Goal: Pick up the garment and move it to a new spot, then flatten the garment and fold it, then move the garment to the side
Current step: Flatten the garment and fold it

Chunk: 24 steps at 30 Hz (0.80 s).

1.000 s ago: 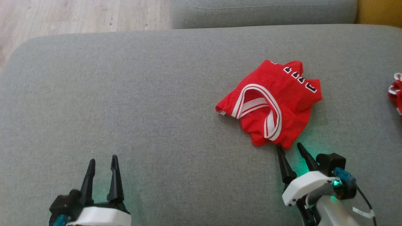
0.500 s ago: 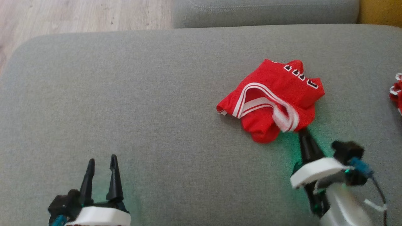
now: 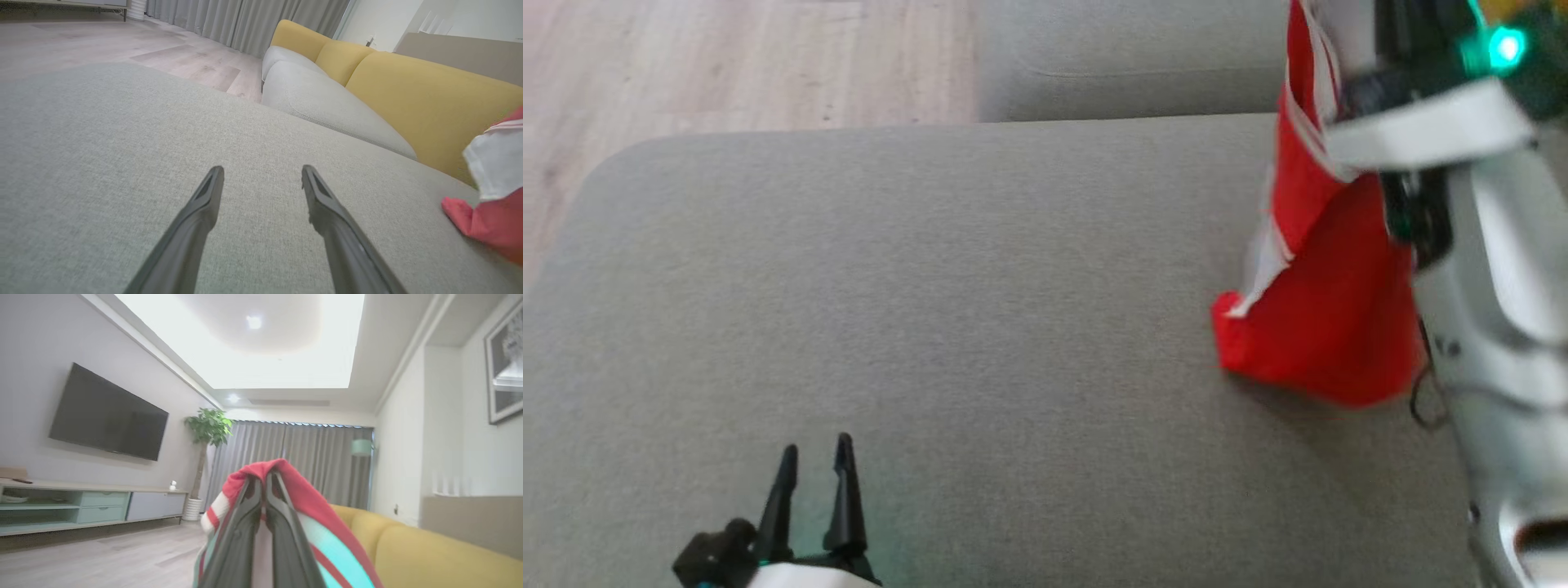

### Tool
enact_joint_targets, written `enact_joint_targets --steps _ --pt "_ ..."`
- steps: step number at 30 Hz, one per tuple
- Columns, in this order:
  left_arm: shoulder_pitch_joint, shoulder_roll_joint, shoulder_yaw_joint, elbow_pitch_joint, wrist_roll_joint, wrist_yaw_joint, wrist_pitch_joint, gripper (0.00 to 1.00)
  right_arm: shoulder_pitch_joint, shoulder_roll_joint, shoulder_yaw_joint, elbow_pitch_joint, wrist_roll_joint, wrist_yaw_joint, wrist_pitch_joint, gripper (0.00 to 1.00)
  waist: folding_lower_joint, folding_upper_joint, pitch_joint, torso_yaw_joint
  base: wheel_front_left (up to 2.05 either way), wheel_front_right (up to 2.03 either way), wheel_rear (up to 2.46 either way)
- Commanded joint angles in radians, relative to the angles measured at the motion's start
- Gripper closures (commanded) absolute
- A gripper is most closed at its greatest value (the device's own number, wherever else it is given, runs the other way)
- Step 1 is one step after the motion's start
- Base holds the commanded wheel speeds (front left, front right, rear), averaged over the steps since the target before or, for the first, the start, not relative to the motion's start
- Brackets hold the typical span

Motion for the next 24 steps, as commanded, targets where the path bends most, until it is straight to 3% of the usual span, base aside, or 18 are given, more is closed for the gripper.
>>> enact_joint_targets --steps 1,6,13,18,24 --pt "-0.024 0.001 0.009 -0.02 -0.007 0.002 -0.005 0.0 -0.069 0.011 0.067 -0.007 0.014 0.007 -0.006 1.0 0.0001 -0.0001 -0.016 0.032 0.0 0.0 0.0" --pt "-0.008 0.001 -0.012 -0.007 -0.008 0.002 -0.005 0.0 -0.183 0.035 0.196 0.049 0.055 0.007 -0.006 1.0 0.0001 -0.0001 -0.025 0.089 0.0 0.0 0.0" --pt "0.007 0.001 -0.009 0.005 0.005 0.002 -0.005 0.0 -0.278 0.035 0.189 0.049 0.069 0.007 -0.006 1.0 0.0001 -0.0001 -0.018 0.15 0.0 0.0 0.0" --pt "0.019 0.001 -0.004 0.006 0.0 0.002 -0.005 0.0 -0.252 -0.043 0.16 0.098 0.048 0.007 -0.006 1.0 0.0001 -0.0001 -0.005 0.176 0.0 0.0 0.0" --pt "-0.001 0.001 -0.021 0.0 0.006 0.002 -0.005 0.0 -0.127 -0.158 0.144 0.301 0.012 0.007 -0.006 1.0 0.0001 -0.0001 0.044 0.181 0.0 0.0 0.0"
